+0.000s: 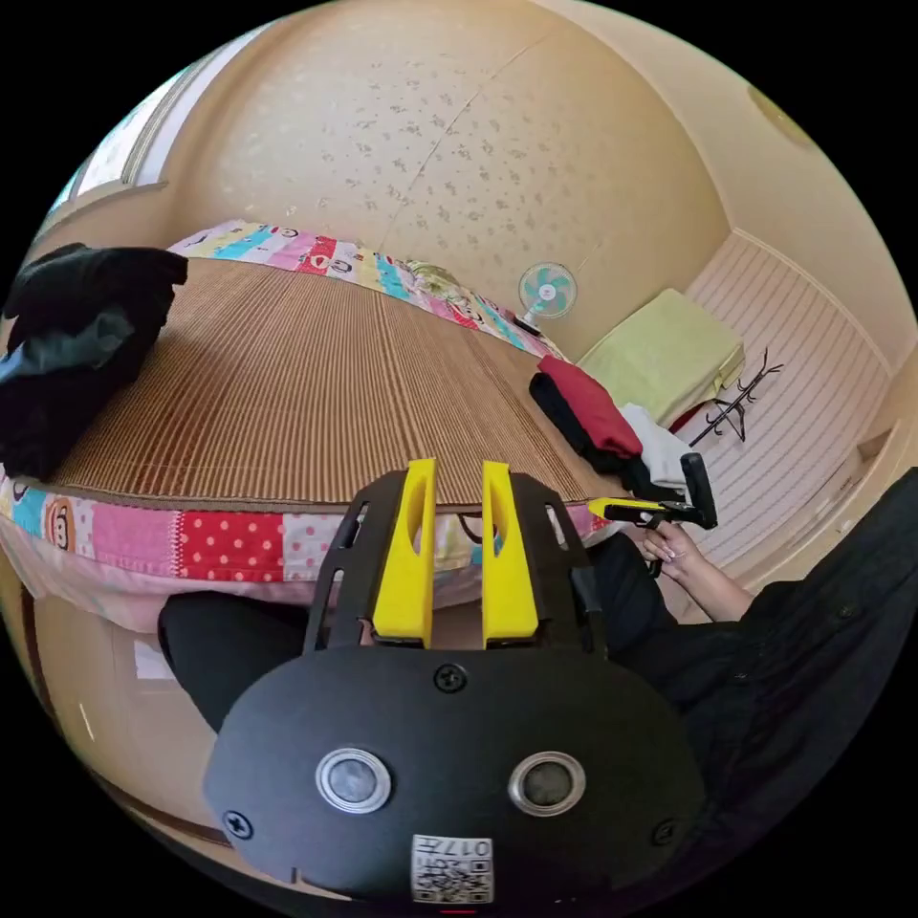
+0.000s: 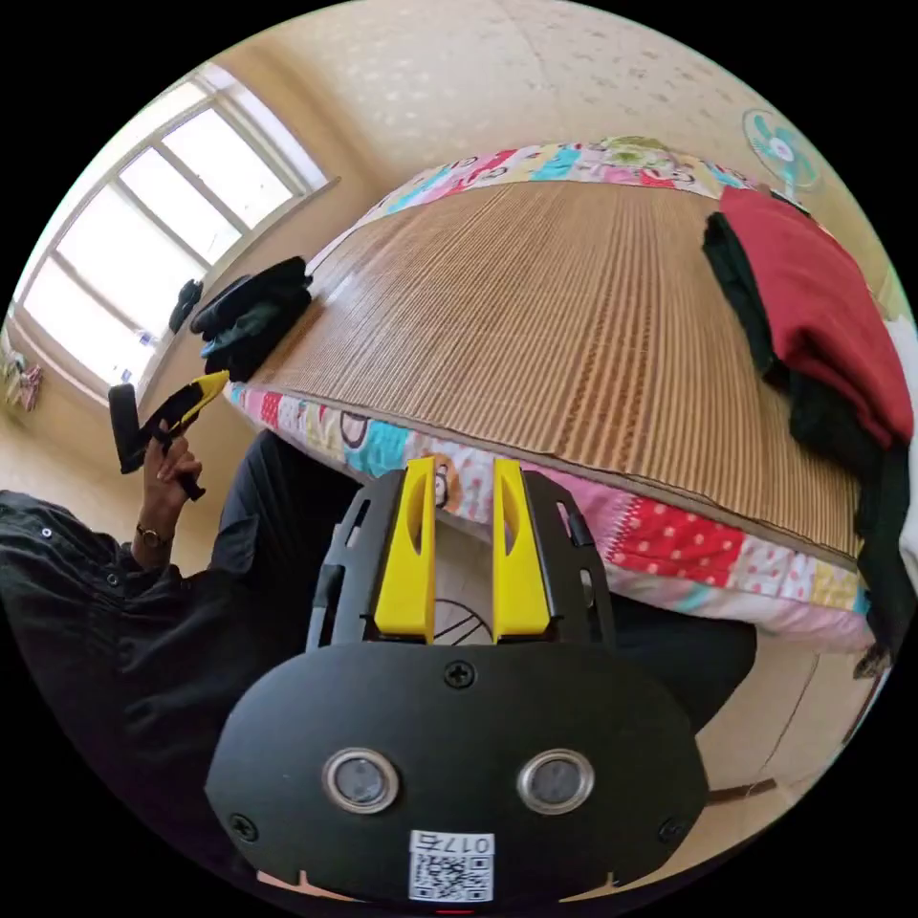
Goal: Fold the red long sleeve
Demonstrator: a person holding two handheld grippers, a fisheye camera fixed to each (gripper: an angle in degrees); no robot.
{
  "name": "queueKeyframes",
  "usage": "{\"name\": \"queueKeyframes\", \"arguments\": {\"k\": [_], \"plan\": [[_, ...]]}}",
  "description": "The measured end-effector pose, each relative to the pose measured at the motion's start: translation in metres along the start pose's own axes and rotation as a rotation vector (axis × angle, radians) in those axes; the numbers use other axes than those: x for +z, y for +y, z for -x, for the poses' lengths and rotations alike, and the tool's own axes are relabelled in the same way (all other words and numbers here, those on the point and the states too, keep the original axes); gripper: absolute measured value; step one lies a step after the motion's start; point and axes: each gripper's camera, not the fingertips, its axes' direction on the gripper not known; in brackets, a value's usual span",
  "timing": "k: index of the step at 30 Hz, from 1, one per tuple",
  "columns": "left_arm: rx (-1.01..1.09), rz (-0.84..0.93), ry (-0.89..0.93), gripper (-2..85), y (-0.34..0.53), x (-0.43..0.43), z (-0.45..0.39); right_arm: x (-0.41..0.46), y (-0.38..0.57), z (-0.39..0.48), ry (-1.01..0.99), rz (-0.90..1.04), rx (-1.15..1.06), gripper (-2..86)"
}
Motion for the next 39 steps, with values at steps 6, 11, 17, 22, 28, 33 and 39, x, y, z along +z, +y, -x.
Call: {"name": "queueKeyframes", "arguments": {"k": [6,11,17,22,28,33,39], "plan": [[0.015,0.131,0.34,7.5,-0.027,0.073,-0.063,-0.074,-0.038,-0.077,0.313,-0.291,0.208,12.1],[-0.052,0.204,0.21,7.4,-0.011,0.071,-0.061,-0.029,-0.082,-0.162,0.264,-0.212,0.45,12.2],[-0.224,0.176,0.025,6.5,0.009,0.027,-0.028,-0.035,-0.073,-0.025,0.152,-0.471,0.168,4.0],[-0.22,0.187,-0.067,6.6,-0.011,0.014,-0.024,-0.013,-0.003,0.151,-0.219,-0.42,-0.053,1.8],[-0.168,0.147,-0.125,7.0,-0.049,0.005,-0.022,0.03,0.068,0.272,-0.46,-0.133,-0.396,2.1],[-0.168,0.141,-0.063,7.9,-0.051,0.033,-0.032,-0.002,0.028,0.234,0.122,-0.313,-0.341,8.0],[-0.16,0.193,0.065,8.3,-0.04,0.084,-0.055,0.049,-0.064,0.11,0.376,-0.124,-0.062,13.7]]}}
